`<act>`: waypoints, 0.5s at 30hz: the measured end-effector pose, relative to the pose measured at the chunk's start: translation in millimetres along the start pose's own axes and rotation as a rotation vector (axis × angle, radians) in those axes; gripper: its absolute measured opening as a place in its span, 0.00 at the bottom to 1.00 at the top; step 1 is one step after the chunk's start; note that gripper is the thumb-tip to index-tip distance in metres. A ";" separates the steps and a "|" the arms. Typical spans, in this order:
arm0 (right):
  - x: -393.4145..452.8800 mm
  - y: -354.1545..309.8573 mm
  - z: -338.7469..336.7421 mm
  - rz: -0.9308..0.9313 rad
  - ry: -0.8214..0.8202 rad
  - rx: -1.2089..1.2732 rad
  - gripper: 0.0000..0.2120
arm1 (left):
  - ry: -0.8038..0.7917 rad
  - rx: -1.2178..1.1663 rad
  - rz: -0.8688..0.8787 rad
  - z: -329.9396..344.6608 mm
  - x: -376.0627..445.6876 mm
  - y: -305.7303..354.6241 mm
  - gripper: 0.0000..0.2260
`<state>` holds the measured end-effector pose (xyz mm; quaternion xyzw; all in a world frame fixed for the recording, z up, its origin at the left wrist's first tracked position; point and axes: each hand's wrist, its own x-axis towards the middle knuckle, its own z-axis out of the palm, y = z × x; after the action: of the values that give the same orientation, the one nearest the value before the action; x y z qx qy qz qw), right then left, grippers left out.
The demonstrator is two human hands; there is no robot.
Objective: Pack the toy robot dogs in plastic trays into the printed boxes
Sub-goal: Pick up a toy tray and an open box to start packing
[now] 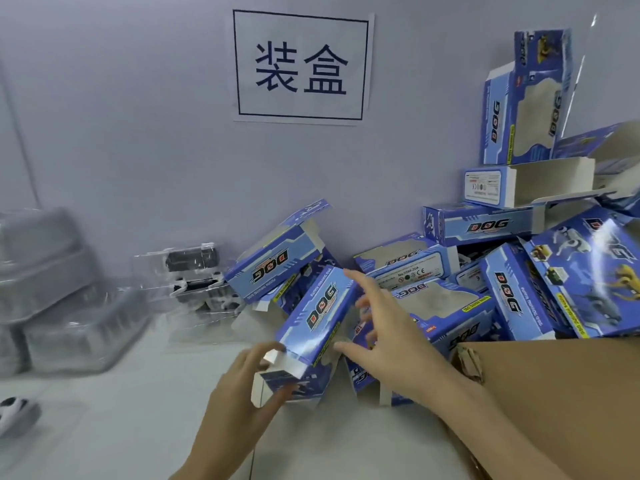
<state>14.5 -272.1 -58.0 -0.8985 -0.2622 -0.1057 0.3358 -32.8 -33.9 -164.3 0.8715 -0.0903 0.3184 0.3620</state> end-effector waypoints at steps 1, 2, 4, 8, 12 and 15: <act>10.5 -0.5 0.9 -0.090 -0.025 -0.210 0.54 | 0.013 -0.028 -0.019 0.4 -0.2 -1.7 0.25; 20.7 -1.6 2.4 -0.173 -0.040 -0.422 0.60 | 0.027 -0.043 -0.033 0.1 0.4 -2.6 0.25; 40.6 -3.6 6.3 -0.280 -0.057 -0.706 0.65 | 0.036 -0.039 -0.029 -1.1 1.7 -3.0 0.26; 74.5 -5.4 18.9 -0.351 -0.204 -0.980 0.62 | 0.022 0.027 0.027 -0.1 2.3 -3.2 0.24; 87.2 -2.1 35.4 -0.368 -0.363 -1.003 0.46 | -0.015 0.098 0.129 -2.0 3.3 -1.2 0.29; 87.0 1.6 31.9 -0.382 -0.285 -0.832 0.37 | 0.076 0.101 0.225 -12.5 7.1 -0.1 0.24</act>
<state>88.9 -217.3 -51.0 -0.8979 -0.4014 -0.1373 -0.1172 -33.3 -24.7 -153.3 0.8603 -0.1574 0.3938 0.2829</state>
